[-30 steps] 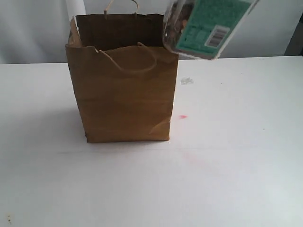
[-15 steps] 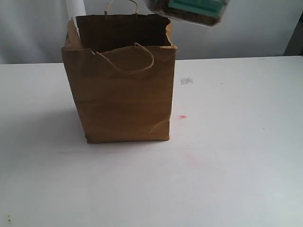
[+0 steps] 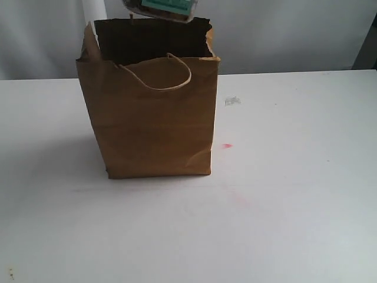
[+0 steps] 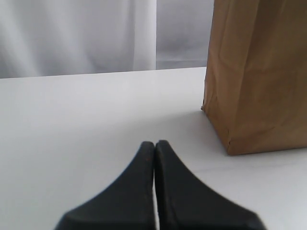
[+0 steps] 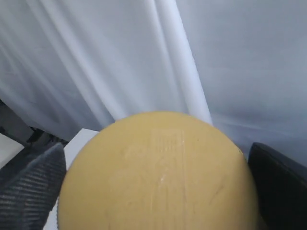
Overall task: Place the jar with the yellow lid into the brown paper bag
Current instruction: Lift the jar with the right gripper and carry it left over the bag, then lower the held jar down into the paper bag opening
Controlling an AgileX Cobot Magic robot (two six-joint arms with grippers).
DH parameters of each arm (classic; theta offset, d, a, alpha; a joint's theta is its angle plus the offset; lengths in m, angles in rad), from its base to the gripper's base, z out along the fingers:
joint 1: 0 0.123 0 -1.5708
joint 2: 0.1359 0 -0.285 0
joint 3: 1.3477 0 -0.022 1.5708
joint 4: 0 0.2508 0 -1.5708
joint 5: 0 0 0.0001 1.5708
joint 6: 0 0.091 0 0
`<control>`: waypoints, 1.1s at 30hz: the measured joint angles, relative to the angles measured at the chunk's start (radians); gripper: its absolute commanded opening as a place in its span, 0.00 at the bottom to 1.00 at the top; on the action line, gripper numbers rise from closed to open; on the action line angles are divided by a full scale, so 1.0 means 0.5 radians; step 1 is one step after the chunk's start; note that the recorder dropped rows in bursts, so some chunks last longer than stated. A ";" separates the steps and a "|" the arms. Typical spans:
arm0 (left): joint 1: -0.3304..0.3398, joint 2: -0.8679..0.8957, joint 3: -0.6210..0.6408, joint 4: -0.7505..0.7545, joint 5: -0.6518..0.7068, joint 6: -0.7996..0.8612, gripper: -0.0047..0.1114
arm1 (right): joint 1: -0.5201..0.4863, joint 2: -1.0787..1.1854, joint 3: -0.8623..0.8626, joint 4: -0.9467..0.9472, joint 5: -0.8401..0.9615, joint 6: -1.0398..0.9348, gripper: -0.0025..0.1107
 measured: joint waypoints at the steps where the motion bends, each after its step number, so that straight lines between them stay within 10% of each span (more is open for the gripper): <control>1: 0.000 0.000 0.000 0.000 0.000 0.000 0.05 | 0.020 0.020 0.000 0.000 -0.027 -0.026 0.02; 33: 0.000 0.000 0.000 0.000 0.000 0.000 0.05 | 0.242 0.487 0.000 -0.526 -0.149 -0.088 0.02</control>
